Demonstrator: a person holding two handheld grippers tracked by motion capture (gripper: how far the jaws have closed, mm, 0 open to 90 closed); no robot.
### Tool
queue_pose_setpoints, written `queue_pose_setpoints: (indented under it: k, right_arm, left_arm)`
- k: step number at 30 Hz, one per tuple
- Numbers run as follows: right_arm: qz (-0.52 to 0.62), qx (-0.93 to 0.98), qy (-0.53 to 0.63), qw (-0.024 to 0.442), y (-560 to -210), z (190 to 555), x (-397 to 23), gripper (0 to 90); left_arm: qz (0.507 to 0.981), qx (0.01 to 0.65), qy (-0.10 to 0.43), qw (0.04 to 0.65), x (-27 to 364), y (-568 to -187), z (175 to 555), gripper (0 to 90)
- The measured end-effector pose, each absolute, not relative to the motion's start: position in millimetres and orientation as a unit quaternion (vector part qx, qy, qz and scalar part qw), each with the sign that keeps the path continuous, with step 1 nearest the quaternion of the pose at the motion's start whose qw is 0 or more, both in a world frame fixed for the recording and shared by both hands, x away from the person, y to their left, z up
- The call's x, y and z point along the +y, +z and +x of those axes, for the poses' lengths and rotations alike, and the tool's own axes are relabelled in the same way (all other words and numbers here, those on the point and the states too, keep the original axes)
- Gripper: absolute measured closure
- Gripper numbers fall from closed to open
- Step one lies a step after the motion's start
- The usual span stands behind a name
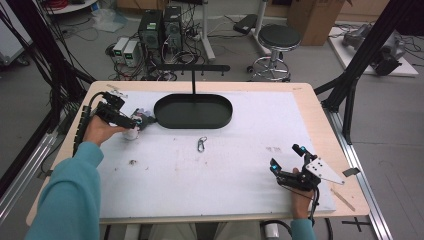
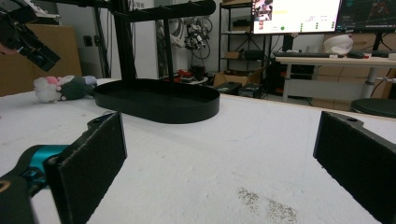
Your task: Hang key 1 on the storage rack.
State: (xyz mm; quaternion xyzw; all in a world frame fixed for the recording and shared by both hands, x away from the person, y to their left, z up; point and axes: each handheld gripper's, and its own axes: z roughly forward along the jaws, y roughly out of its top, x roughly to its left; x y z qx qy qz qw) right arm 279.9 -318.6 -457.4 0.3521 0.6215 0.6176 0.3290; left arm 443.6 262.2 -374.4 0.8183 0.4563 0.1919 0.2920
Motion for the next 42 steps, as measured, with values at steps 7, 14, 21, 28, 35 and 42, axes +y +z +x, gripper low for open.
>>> queue_pose_setpoints:
  k: [7, 14, 21, 28, 35, 42]
  right_arm:
    - [0.352, 0.621, 0.618, 0.33, -457, 280, -319, 1.8]
    - [0.351, 0.621, 0.618, 0.33, -457, 280, -318, 1.9]
    - [0.352, 0.621, 0.618, 0.329, -457, 280, -318, 1.8]
    - [0.352, 0.621, 0.618, 0.33, -457, 280, -319, 1.8]
    - [0.351, 0.621, 0.618, 0.329, -457, 280, -319, 1.8]
    - [0.353, 0.621, 0.618, 0.329, -457, 280, -319, 1.9]
  left_arm:
    - [0.827, 0.468, 0.177, 0.257, 256, -384, 448, 1.7]
    - [0.833, 0.47, 0.156, 0.244, 251, -389, 450, 1.7]
    - [0.838, 0.479, 0.159, 0.207, 251, -395, 452, 1.8]
    - [0.843, 0.481, 0.156, 0.186, 248, -400, 453, 7.3]
    - [0.843, 0.491, 0.14, 0.171, 246, -408, 457, 12.5]
    - [0.844, 0.492, 0.144, 0.161, 245, -409, 457, 32.7]
